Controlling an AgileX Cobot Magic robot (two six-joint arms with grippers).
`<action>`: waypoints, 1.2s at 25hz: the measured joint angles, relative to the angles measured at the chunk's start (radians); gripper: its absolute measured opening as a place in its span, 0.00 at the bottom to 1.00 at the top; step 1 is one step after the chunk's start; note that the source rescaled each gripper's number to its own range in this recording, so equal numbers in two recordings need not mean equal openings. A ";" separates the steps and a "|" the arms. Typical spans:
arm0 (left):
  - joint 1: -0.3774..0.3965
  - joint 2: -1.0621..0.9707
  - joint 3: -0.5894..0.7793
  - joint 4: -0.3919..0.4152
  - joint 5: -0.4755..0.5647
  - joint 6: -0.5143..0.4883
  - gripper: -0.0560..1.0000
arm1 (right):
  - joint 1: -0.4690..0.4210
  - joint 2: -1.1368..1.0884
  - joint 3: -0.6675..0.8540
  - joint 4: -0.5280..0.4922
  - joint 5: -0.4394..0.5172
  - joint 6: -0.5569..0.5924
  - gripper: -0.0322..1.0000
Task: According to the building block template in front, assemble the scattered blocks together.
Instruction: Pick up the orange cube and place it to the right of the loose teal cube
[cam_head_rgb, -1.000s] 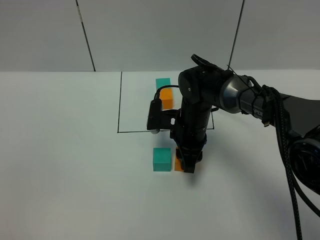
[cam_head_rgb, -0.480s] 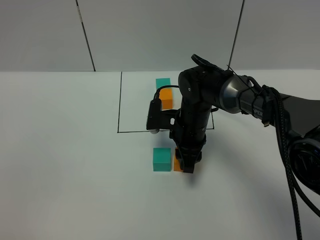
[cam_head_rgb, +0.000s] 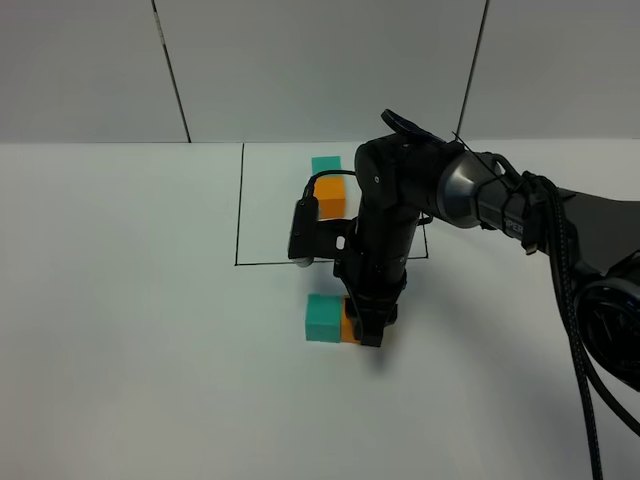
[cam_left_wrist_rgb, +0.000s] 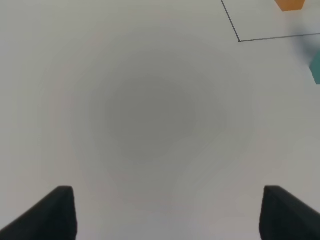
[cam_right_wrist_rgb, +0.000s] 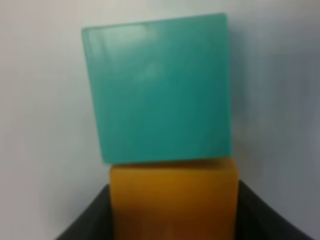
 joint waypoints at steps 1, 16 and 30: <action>0.000 0.000 0.000 0.000 0.000 0.000 0.69 | 0.001 0.000 0.000 0.001 -0.001 0.000 0.05; 0.000 0.000 0.000 0.000 0.000 0.000 0.69 | 0.004 0.012 -0.001 -0.001 -0.008 -0.030 0.05; 0.000 0.000 0.000 0.000 0.000 0.000 0.69 | 0.009 0.020 -0.002 -0.009 -0.010 -0.042 0.05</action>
